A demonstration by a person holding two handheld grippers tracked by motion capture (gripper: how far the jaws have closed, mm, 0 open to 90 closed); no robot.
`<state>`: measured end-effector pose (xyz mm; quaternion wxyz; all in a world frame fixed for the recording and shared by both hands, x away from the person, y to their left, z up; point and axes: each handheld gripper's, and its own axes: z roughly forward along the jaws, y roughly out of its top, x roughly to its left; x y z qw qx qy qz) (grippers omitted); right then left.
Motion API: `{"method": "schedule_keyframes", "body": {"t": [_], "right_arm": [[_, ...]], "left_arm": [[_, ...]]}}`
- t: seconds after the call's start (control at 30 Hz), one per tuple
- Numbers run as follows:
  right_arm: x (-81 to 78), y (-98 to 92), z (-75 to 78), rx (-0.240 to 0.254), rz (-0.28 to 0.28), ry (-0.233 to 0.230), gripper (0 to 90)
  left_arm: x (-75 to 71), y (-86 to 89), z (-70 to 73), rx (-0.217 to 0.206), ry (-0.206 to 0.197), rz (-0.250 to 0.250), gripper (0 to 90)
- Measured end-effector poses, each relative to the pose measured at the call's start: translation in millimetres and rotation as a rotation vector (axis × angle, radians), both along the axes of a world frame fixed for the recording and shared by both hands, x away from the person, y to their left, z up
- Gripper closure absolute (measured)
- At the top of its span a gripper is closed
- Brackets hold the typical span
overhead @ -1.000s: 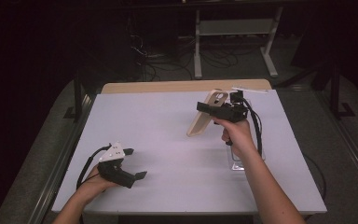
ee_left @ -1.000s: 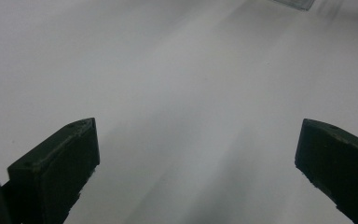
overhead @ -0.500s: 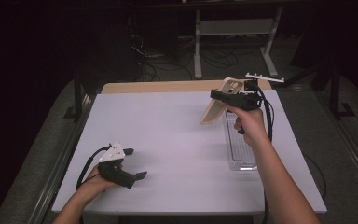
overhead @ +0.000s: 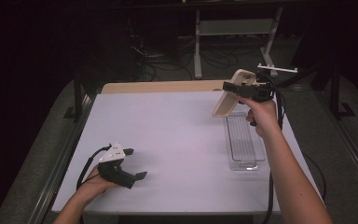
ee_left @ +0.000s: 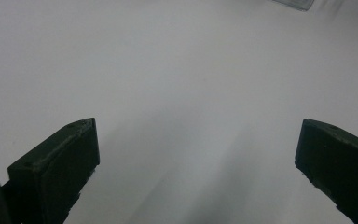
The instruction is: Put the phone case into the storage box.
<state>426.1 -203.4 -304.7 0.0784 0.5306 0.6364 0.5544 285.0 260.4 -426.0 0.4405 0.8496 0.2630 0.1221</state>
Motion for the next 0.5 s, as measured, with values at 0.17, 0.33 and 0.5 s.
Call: {"method": "schedule_keyframes", "body": {"t": [0.17, 0.33, 0.5], "right_arm": [[6.4, -6.4, 6.1, -0.058, -0.024, 0.0, 9.7], [15.4, -10.2, 9.7, -0.127, -0.05, 0.014, 9.8], [24.1, -10.9, 8.8, -0.185, -0.082, 0.034, 9.9]], "left_arm": [[-0.5, -0.4, -0.2, -0.007, 0.003, 0.001, 0.0], [-0.4, 0.2, 0.3, -0.013, 0.009, 0.006, 0.0], [-0.3, 0.4, 0.3, -0.017, 0.007, 0.009, 0.0]]}}
